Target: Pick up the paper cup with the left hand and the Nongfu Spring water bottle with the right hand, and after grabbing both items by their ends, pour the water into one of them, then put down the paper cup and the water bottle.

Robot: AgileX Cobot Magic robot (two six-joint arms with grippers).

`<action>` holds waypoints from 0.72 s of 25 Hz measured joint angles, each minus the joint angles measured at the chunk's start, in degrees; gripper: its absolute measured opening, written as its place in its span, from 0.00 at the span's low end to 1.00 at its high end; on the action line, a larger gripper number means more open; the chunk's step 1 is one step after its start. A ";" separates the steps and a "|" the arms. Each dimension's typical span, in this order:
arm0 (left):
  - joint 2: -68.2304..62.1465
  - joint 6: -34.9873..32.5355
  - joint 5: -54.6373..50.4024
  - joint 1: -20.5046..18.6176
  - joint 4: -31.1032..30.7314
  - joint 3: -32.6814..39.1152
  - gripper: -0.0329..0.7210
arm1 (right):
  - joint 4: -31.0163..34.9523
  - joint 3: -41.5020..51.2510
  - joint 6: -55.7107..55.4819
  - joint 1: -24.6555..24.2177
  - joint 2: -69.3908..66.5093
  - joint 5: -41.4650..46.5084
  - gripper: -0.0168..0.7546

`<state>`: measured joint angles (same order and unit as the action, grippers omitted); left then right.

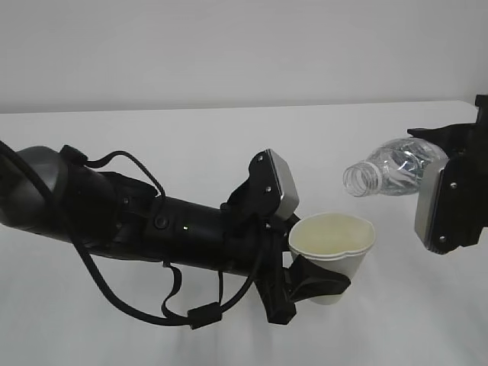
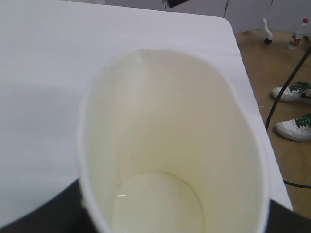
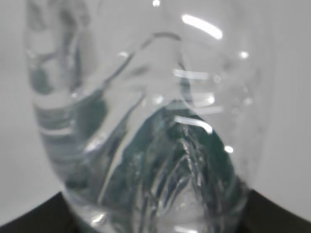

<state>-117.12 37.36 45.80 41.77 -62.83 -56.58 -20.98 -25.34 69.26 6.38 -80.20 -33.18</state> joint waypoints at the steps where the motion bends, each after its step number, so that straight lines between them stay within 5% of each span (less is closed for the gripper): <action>1: 0.00 0.00 0.00 0.00 0.00 0.00 0.57 | 0.00 0.00 0.77 0.00 0.00 0.00 0.53; 18: 0.00 0.00 0.00 0.00 0.09 0.00 0.57 | -0.01 0.00 3.13 0.00 0.00 -0.93 0.53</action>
<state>-117.12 37.36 45.80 41.77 -62.74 -56.58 -20.99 -25.34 72.38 6.38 -80.20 -34.10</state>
